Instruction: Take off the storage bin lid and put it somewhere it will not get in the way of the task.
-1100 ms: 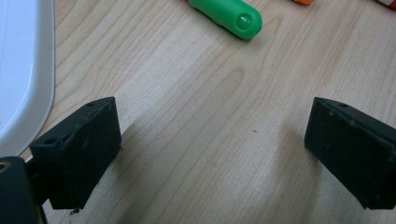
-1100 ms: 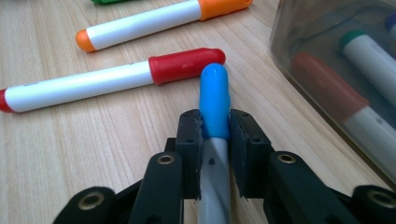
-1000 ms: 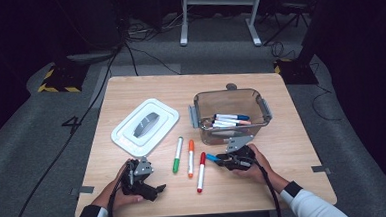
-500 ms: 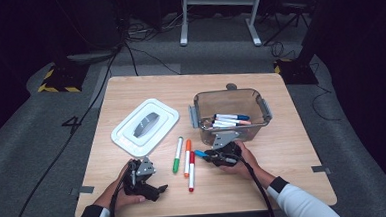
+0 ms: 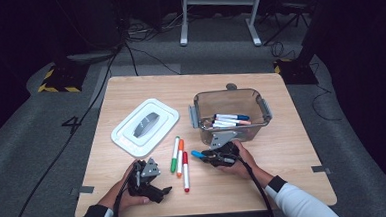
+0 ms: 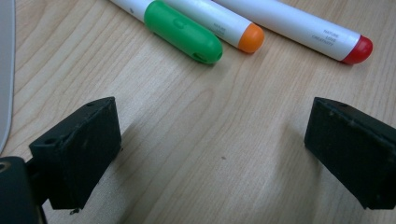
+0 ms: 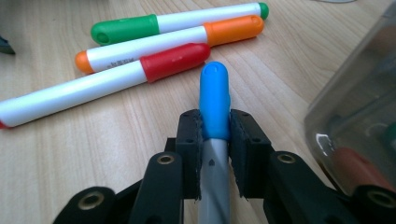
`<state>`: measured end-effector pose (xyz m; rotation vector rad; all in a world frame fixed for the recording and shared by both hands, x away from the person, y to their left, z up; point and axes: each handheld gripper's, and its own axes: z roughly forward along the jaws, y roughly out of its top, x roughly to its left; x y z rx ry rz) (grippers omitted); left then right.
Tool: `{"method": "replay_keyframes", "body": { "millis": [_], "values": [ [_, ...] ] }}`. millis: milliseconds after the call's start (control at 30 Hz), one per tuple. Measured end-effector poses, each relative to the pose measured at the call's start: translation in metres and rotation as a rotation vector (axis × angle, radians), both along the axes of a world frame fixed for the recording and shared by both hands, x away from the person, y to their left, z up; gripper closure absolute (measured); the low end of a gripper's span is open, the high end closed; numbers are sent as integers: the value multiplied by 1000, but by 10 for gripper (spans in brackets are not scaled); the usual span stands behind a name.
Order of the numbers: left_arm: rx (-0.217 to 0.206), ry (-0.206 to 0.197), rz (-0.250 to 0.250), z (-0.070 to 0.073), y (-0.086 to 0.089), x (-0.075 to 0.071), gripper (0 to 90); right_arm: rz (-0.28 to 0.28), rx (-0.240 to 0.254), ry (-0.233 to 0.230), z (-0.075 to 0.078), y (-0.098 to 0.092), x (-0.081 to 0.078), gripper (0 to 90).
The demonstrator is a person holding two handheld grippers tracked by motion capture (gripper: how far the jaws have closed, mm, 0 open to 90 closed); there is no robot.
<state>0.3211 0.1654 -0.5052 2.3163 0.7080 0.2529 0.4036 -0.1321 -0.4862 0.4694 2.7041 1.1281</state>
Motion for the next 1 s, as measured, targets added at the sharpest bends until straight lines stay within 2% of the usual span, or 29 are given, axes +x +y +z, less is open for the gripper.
{"method": "replay_keyframes", "body": {
  "millis": [200, 500, 700, 833, 1000],
  "values": [
    [-2, 1, -1, 0, 0, 0, 41, 13, 24, -4, 13, -23, -5, 746],
    [-1, 1, -4, 0, 2, -1, 42, 1, 99, -27, 46, -80, -21, 746],
    [-2, 2, -9, 0, 3, -1, 42, -38, 136, -47, 65, -118, -27, 746],
    [-4, 2, -10, 0, 4, -1, 42, -56, 139, -82, 82, -137, -27, 746],
    [-4, 1, -11, 0, 4, -1, 42, -74, 143, -152, 116, -154, -24, 746]
  ]
}}
